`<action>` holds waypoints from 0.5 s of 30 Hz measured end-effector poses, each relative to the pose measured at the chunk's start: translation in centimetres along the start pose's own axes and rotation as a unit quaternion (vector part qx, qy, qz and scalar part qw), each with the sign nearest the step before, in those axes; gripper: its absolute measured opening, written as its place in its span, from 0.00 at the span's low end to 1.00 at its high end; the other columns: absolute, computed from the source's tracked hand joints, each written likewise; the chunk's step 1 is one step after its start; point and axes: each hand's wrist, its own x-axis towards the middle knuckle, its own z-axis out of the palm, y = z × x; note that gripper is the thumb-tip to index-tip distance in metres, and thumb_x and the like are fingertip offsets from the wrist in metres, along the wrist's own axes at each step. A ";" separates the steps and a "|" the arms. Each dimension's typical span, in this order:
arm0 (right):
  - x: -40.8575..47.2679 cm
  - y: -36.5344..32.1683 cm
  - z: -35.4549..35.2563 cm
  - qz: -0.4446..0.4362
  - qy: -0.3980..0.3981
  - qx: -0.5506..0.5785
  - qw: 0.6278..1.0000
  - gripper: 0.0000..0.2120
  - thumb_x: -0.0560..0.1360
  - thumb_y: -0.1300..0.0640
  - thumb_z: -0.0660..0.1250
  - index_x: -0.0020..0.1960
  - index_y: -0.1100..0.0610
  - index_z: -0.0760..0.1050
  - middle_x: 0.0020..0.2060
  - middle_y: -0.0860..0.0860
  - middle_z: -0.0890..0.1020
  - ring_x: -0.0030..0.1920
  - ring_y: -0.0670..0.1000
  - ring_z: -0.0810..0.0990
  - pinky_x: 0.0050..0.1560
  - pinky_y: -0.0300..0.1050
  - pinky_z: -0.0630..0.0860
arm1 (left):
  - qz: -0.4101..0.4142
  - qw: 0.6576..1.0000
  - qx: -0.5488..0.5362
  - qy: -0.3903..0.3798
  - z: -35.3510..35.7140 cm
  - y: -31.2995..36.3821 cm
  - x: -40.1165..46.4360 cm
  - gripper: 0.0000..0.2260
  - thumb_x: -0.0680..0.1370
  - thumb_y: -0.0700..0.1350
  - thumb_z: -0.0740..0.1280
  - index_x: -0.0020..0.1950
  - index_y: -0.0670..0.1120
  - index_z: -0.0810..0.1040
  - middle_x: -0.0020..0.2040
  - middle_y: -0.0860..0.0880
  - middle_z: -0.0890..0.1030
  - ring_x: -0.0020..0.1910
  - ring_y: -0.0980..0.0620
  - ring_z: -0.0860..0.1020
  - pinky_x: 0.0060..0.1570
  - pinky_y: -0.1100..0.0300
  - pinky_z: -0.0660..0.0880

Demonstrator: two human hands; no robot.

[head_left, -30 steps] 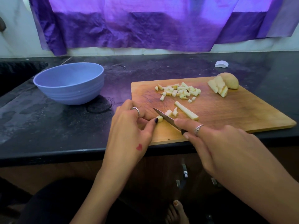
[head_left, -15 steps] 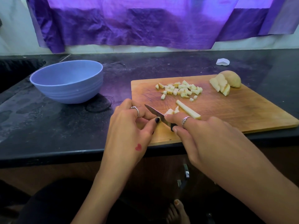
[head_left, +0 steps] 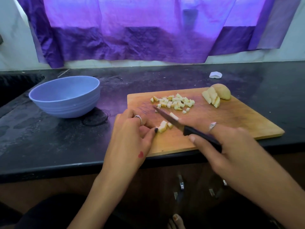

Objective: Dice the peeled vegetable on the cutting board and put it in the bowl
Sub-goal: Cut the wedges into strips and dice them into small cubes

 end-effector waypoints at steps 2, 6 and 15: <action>-0.1 1.1 -1.0 0.012 0.053 0.024 0.998 0.11 0.73 0.41 0.58 0.52 0.36 0.77 0.36 0.43 0.82 0.37 0.46 0.80 0.39 0.39 0.76 | -0.002 0.999 0.037 -0.004 0.3 0.4 0.7 0.03 0.73 0.49 0.71 0.46 0.52 0.81 0.46 0.56 0.71 0.51 0.55 0.70 0.43 0.66 0.61; -0.5 2.5 -2.8 0.040 0.123 0.037 0.991 0.16 0.73 0.47 0.61 0.59 0.36 0.75 0.49 0.34 0.80 0.48 0.42 0.78 0.47 0.32 0.73 | -0.002 0.998 0.067 0.015 0.5 2.2 1.1 0.06 0.76 0.47 0.67 0.52 0.53 0.78 0.46 0.58 0.72 0.47 0.54 0.74 0.41 0.58 0.68; -1.5 4.5 -2.7 0.072 0.110 0.063 0.989 0.14 0.74 0.47 0.62 0.59 0.36 0.76 0.41 0.48 0.83 0.41 0.53 0.80 0.40 0.43 0.72 | 0.044 0.987 0.155 0.018 4.0 7.8 -0.2 0.17 0.77 0.61 0.59 0.49 0.49 0.76 0.49 0.52 0.73 0.54 0.52 0.71 0.50 0.56 0.68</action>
